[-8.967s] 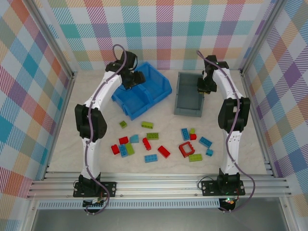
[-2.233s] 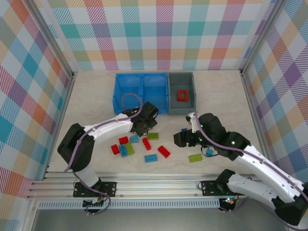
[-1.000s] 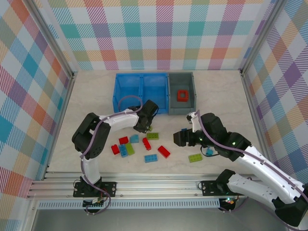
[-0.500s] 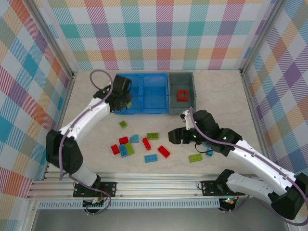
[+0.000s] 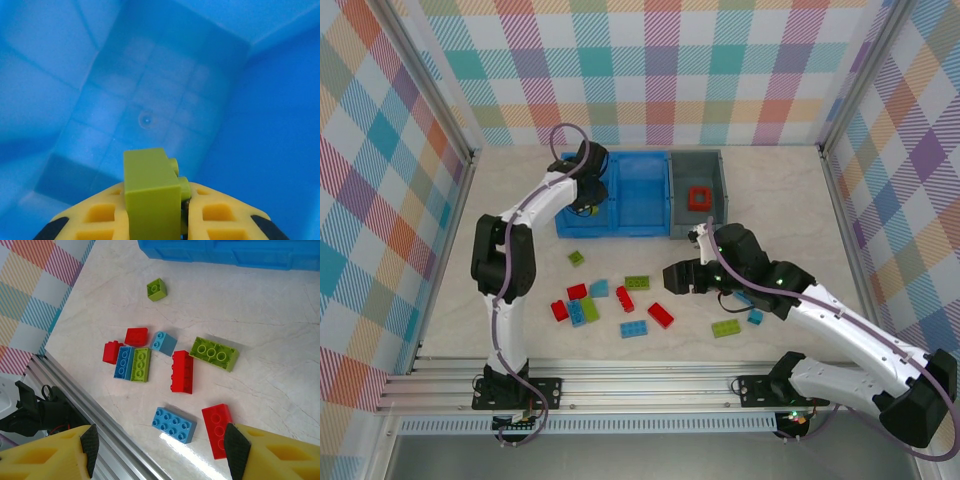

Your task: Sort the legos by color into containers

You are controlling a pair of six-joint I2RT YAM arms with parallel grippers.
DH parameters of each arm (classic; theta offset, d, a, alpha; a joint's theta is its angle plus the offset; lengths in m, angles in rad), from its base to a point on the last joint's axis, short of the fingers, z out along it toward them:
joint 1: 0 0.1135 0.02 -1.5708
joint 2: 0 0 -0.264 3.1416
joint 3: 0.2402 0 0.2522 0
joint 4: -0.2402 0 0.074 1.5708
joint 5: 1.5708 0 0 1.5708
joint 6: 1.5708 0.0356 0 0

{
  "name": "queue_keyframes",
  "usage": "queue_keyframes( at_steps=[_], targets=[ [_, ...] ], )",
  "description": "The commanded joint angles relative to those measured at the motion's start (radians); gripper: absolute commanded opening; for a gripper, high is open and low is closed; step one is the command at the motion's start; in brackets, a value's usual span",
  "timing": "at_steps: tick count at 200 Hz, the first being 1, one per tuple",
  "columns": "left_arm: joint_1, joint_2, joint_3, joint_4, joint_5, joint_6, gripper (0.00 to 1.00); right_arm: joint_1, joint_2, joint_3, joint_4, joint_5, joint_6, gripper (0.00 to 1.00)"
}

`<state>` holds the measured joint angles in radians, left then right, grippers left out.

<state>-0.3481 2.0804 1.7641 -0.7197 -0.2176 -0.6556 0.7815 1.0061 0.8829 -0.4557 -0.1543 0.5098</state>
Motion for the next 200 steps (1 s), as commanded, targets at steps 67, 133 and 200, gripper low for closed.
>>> queue_keyframes(
  at_steps=[67, 133, 200],
  targets=[
    [0.011, -0.144, -0.02, -0.051, 0.04, 0.024, 0.57, 0.01, 0.027, 0.034, -0.141, 0.211, 0.099, 0.66],
    [-0.158, -0.543, -0.257, 0.041, 0.126, 0.087, 0.64, 0.0, 0.078, 0.074, -0.464, 0.512, 0.315, 0.66],
    [-0.675, -0.845, -0.695, 0.298, 0.066, 0.028, 0.69, -0.361, 0.138, -0.009, -0.487, 0.328, 0.399, 0.75]
  ],
)
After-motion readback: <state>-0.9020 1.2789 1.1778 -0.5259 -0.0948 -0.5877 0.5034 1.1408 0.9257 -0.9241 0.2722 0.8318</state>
